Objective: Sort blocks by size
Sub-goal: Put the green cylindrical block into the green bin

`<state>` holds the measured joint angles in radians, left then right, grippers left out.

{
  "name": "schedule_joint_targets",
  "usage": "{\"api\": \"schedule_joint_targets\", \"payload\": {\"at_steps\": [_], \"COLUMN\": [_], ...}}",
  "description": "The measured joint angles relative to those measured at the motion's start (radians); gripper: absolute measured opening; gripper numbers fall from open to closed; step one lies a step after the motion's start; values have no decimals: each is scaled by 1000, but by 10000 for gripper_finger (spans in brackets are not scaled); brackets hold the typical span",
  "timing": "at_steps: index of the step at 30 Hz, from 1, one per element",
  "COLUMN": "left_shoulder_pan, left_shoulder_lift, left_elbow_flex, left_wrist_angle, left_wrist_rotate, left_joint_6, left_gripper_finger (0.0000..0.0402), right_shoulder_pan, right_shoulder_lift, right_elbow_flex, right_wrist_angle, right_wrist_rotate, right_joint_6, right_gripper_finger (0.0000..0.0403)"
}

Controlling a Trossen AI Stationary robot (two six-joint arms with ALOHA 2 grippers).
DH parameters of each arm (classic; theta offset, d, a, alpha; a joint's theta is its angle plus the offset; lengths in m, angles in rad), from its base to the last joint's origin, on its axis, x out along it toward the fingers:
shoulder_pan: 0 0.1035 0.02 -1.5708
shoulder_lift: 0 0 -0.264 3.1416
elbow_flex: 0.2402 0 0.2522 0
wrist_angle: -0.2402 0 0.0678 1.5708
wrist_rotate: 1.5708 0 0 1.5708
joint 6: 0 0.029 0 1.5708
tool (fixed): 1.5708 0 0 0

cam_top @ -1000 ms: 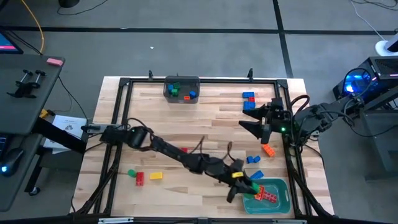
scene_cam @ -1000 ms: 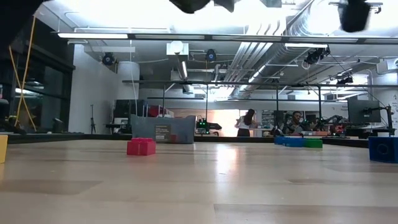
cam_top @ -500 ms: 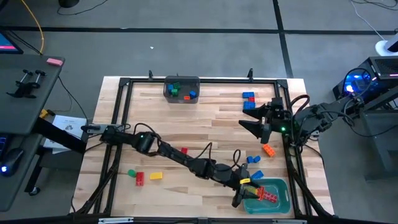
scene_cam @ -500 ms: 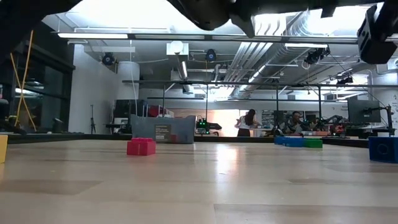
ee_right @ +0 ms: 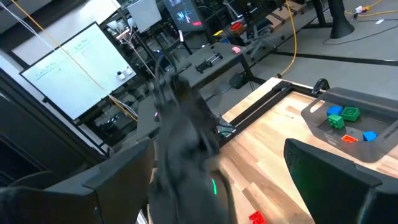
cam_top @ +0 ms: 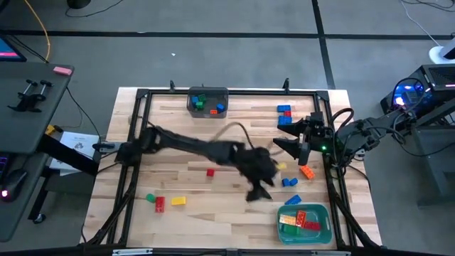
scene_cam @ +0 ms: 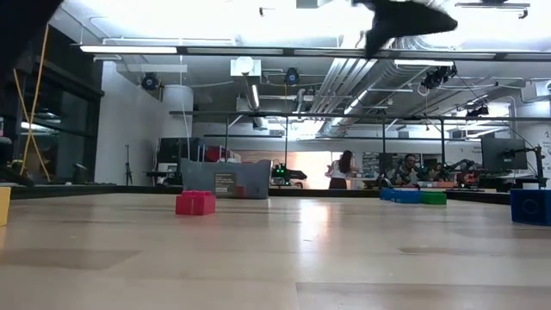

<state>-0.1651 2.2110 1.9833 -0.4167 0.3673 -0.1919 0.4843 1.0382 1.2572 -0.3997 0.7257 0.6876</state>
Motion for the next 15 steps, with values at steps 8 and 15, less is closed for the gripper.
{"api": "schedule_joint_targets", "payload": {"at_steps": [8, 15], "left_shoulder_pan": [-41, -315], "left_shoulder_lift": [-503, -934], "left_elbow_flex": [-615, -1114], "left_wrist_angle": [53, -18], "left_wrist_rotate": [-333, -579], "left_joint_6": [-148, -825], "left_gripper_finger": [245, 245], "right_shoulder_pan": [0, 0], "right_shoulder_lift": [0, 0], "right_elbow_flex": [0, 0], "right_wrist_angle": [-7, -23], "right_wrist_rotate": [-5, -8], "right_joint_6": [-34, -42], "right_gripper_finger": [353, 353]}}
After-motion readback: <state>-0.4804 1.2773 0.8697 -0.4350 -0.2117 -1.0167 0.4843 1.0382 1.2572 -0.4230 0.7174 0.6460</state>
